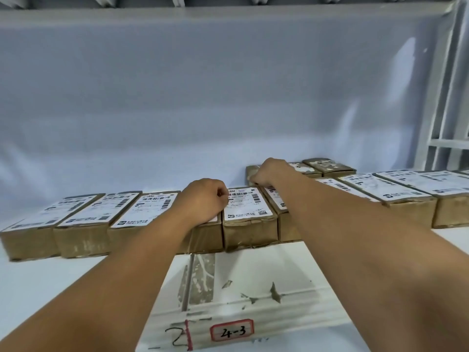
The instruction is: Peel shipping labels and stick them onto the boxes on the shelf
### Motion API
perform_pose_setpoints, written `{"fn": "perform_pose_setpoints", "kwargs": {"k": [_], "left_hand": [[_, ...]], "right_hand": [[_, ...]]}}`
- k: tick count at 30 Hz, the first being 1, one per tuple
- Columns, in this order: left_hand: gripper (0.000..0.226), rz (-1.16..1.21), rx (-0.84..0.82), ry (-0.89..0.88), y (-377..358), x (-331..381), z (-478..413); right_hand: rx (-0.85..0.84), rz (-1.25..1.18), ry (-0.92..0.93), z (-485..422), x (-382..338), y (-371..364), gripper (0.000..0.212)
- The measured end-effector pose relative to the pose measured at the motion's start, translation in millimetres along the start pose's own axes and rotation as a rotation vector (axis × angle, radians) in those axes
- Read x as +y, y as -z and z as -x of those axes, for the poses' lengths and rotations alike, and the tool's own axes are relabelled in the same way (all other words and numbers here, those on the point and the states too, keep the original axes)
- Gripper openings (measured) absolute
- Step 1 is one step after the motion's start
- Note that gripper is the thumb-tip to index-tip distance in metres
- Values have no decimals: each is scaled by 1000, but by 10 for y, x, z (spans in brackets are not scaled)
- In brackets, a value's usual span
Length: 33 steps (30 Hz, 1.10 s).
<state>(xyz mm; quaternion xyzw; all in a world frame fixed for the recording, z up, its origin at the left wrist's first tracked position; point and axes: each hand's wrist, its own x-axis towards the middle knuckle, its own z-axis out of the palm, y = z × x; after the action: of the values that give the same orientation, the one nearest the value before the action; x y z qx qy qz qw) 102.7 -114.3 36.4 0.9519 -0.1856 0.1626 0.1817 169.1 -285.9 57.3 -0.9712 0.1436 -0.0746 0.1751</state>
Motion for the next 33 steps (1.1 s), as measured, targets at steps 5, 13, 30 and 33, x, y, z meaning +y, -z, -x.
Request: {"fn": "perform_pose_setpoints", "kwargs": {"k": [5, 13, 30, 33], "left_hand": [[19, 28, 17, 11, -2, 10, 9], [17, 19, 50, -2, -20, 17, 40], [14, 38, 43, 8, -35, -15, -13], [13, 105, 35, 49, -24, -24, -23]], "right_hand": [[-94, 179, -99, -187, -71, -80, 62], [-60, 214, -17, -201, -137, -96, 39], [65, -64, 67, -183, -291, -72, 50], [112, -371, 59, -38, -346, 76, 53]]}}
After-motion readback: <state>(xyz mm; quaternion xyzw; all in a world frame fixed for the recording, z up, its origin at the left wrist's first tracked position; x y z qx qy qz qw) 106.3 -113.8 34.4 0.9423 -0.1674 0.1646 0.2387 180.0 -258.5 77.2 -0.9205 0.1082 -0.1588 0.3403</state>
